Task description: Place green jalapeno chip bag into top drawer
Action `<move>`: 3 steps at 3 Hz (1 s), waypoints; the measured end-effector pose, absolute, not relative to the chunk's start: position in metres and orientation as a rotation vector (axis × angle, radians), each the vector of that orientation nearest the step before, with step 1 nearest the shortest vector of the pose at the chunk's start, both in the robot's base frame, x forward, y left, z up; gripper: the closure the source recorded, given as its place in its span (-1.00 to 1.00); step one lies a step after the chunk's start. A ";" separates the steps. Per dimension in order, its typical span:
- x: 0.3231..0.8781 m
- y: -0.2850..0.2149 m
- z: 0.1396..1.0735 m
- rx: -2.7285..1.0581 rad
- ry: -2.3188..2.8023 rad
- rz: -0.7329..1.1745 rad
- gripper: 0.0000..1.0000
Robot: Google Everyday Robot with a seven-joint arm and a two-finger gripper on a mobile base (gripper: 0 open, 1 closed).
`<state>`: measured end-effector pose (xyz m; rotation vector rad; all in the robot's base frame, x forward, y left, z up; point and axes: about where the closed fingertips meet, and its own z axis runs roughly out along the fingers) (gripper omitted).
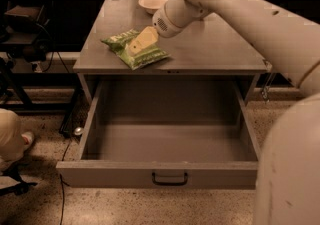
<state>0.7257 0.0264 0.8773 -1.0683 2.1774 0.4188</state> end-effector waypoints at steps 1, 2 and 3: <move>0.738 0.041 0.865 -1.070 2.183 0.440 -1.00; 0.744 0.053 0.858 -1.079 2.197 0.447 -1.00; 0.746 0.060 0.853 -1.082 2.211 0.450 -0.72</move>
Offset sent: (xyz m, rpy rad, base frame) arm 0.0247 0.0348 -0.0222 -0.0007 0.0421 0.0105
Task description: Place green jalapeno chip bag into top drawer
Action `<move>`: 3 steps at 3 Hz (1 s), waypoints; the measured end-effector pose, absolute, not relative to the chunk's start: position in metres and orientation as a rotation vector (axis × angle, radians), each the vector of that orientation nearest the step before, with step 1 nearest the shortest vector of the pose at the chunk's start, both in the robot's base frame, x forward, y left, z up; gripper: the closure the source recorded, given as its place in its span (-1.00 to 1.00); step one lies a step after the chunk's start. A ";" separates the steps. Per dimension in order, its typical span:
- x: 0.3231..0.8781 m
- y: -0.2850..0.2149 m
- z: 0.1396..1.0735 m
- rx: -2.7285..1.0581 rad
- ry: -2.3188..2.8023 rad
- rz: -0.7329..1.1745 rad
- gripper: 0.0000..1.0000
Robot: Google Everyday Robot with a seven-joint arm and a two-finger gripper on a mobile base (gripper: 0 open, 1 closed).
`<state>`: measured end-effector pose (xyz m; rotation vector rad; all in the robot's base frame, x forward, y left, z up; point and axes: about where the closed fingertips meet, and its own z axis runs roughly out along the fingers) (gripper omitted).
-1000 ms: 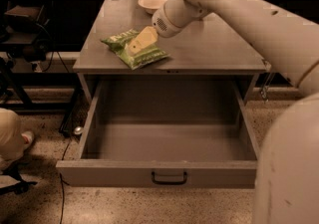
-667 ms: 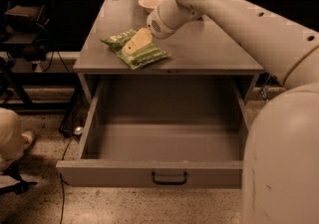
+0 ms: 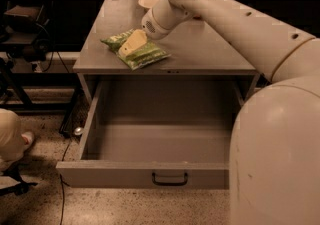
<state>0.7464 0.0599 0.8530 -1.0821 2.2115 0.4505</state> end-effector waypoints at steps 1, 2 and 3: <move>0.747 0.062 0.850 -1.072 2.224 0.452 -0.26; 0.739 0.060 0.853 -1.015 2.241 0.479 0.36; 0.726 0.035 0.853 -0.876 2.243 0.537 0.82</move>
Offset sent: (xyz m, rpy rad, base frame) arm -0.0078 -0.0086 -0.0023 0.0168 0.0302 -0.0699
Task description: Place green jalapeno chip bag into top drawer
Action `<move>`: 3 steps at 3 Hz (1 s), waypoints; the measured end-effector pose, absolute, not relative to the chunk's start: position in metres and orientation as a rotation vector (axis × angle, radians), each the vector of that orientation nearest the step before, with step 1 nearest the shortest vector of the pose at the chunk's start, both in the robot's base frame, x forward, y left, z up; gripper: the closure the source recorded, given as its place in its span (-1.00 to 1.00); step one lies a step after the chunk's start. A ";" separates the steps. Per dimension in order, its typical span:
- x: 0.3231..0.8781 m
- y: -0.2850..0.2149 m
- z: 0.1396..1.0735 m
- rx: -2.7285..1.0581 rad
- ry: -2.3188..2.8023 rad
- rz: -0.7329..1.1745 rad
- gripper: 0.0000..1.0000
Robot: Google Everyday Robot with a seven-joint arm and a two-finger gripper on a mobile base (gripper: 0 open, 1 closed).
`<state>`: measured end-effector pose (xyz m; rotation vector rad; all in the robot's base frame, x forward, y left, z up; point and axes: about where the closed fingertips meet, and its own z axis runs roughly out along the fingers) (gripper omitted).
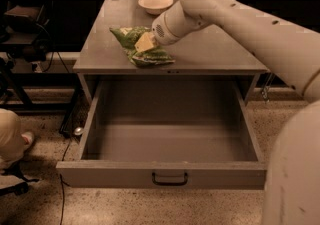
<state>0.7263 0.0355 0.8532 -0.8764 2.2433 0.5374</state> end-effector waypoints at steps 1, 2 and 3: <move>0.680 -0.038 0.876 -0.699 2.299 0.457 1.00; 0.613 -0.088 0.924 -0.540 2.349 0.337 1.00; 0.613 -0.088 0.924 -0.540 2.349 0.337 1.00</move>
Offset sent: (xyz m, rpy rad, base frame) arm -0.1811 -0.1932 0.1036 -0.1137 0.0381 -0.4880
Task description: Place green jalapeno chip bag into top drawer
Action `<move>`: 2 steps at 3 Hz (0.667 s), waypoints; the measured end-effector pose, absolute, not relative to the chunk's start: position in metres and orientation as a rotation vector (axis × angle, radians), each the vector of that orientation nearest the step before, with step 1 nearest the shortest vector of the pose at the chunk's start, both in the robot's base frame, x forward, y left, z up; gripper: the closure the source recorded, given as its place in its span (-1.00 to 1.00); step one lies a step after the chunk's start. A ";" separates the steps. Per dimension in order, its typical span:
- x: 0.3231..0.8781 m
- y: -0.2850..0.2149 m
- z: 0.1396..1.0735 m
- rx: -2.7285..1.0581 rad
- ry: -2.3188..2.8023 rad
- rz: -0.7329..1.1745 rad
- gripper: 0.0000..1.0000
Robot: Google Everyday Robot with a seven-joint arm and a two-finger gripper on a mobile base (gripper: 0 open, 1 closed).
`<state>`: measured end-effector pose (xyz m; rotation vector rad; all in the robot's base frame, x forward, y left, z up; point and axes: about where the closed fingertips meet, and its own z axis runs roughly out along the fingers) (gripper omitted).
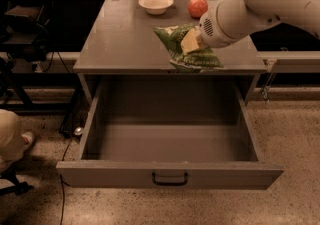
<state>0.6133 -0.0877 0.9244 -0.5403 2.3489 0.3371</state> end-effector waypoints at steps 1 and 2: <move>0.605 -0.089 0.920 -0.571 2.368 0.332 1.00; 0.582 -0.098 0.902 -0.593 2.437 0.306 1.00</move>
Offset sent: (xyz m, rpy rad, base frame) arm -0.0622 -0.0257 -0.0511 -0.1128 0.1667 0.0213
